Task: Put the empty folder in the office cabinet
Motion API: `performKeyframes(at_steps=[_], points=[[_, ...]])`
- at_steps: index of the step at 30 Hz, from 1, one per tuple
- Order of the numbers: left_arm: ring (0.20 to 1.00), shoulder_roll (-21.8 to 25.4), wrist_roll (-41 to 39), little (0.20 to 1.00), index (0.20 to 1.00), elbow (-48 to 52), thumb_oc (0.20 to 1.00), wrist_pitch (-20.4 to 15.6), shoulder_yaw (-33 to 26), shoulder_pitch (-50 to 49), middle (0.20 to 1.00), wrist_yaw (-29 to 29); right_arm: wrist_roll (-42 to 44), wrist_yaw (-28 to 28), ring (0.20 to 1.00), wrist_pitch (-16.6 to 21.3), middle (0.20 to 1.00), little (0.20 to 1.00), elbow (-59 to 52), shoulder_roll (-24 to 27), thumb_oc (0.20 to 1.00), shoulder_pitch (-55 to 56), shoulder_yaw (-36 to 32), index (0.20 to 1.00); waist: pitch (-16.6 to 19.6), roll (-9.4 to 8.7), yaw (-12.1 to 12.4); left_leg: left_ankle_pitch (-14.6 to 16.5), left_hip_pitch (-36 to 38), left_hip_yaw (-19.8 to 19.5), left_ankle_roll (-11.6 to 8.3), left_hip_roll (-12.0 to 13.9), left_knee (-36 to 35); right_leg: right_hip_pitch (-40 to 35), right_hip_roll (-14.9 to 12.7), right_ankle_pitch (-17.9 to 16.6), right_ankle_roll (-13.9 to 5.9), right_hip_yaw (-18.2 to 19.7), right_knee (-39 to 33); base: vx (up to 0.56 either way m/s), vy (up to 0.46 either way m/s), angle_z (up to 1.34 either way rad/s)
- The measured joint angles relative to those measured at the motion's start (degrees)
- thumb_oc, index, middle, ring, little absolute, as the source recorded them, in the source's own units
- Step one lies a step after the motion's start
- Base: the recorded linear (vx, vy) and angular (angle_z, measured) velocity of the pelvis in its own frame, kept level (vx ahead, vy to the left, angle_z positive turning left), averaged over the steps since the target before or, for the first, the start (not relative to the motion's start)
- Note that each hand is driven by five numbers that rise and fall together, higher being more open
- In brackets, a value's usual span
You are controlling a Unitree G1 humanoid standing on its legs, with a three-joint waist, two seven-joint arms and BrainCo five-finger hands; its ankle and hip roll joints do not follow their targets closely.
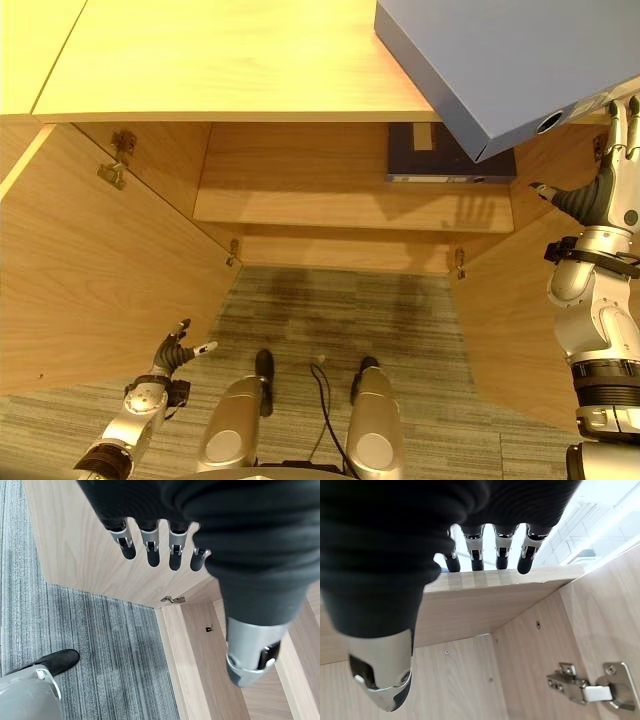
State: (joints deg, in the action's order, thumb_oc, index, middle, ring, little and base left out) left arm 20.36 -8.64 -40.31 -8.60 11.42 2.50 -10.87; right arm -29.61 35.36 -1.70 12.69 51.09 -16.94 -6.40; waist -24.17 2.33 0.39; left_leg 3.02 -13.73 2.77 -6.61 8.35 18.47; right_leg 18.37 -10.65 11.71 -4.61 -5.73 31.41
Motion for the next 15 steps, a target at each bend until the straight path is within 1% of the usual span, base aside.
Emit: performKeyframes(at_steps=[3,10,15], points=[[1.000,-0.1,0.0,1.000,1.000,0.0,1.000,0.1,0.0,0.1,1.000,0.0,0.6,-0.1,1.000,0.5,1.000,1.000,-1.9,-1.4,1.000,0.1,-0.1,1.000,0.0,-0.01,0.1,0.0,0.0,0.0,-0.01,0.0,0.0,0.0,0.0,0.0,0.06,0.0,0.0,0.00,0.000,0.00],[1.000,-0.1,0.1,1.000,1.000,0.0,1.000,0.6,0.0,0.0,1.000,0.0,0.4,0.5,1.000,0.4,1.000,1.000,-2.1,-1.6,1.000,0.4,-0.5,1.000,-0.1,-0.12,0.1,0.0,0.0,0.0,0.00,0.0,-0.1,0.0,0.0,0.1,0.17,0.0,0.0,0.00,0.000,0.00],[1.000,-0.2,0.1,1.000,1.000,0.0,1.000,1.1,0.0,0.0,1.000,-0.6,0.9,1.2,1.000,0.3,1.000,1.000,-2.2,-2.9,1.000,0.4,-1.7,1.000,-0.1,-0.12,0.1,0.1,-0.1,0.0,-0.10,0.0,-0.1,0.1,0.0,0.2,0.20,0.0,0.0,0.00,0.000,0.00]])
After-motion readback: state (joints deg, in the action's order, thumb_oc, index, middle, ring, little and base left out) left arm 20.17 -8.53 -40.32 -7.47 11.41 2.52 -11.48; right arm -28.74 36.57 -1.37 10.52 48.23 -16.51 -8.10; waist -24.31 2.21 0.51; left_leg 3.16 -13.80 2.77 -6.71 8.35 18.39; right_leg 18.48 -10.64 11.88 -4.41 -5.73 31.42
